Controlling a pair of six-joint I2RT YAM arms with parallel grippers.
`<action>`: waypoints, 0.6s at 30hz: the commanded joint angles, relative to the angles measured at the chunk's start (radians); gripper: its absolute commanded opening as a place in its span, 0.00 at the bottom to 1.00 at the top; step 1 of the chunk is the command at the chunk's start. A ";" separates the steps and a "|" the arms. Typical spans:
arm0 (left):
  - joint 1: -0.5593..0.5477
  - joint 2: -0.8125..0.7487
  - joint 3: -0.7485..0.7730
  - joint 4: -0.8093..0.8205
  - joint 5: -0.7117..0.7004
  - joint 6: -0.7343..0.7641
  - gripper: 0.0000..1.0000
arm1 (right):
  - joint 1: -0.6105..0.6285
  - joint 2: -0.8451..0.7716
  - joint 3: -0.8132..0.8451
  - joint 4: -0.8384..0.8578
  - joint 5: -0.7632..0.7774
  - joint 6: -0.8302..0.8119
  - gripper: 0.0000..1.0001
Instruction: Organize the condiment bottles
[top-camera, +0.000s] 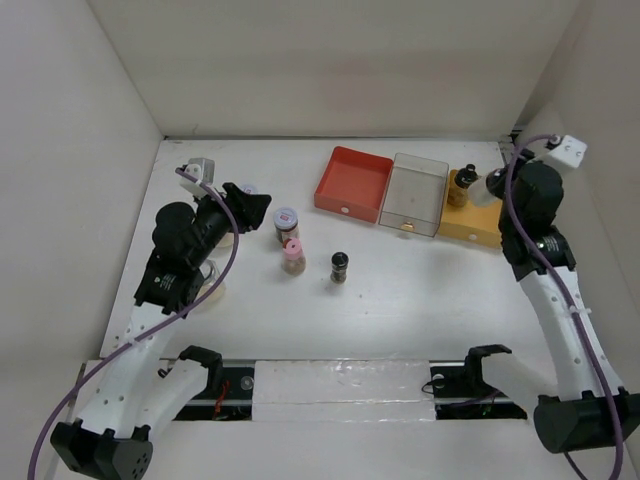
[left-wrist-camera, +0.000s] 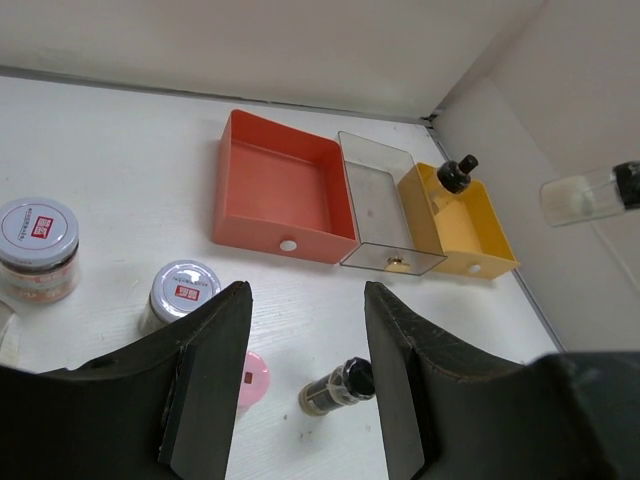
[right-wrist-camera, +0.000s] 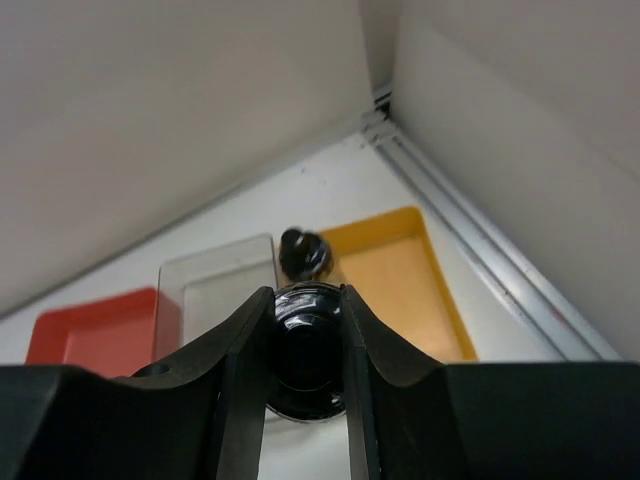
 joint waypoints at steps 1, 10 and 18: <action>0.001 -0.028 0.001 0.049 0.017 -0.009 0.45 | -0.101 0.019 0.093 0.143 0.004 -0.022 0.22; 0.001 -0.029 0.001 0.039 -0.002 0.000 0.45 | -0.329 0.281 0.148 0.280 -0.213 -0.034 0.22; 0.001 0.002 0.001 0.039 -0.020 0.010 0.45 | -0.339 0.485 0.216 0.353 -0.264 -0.053 0.23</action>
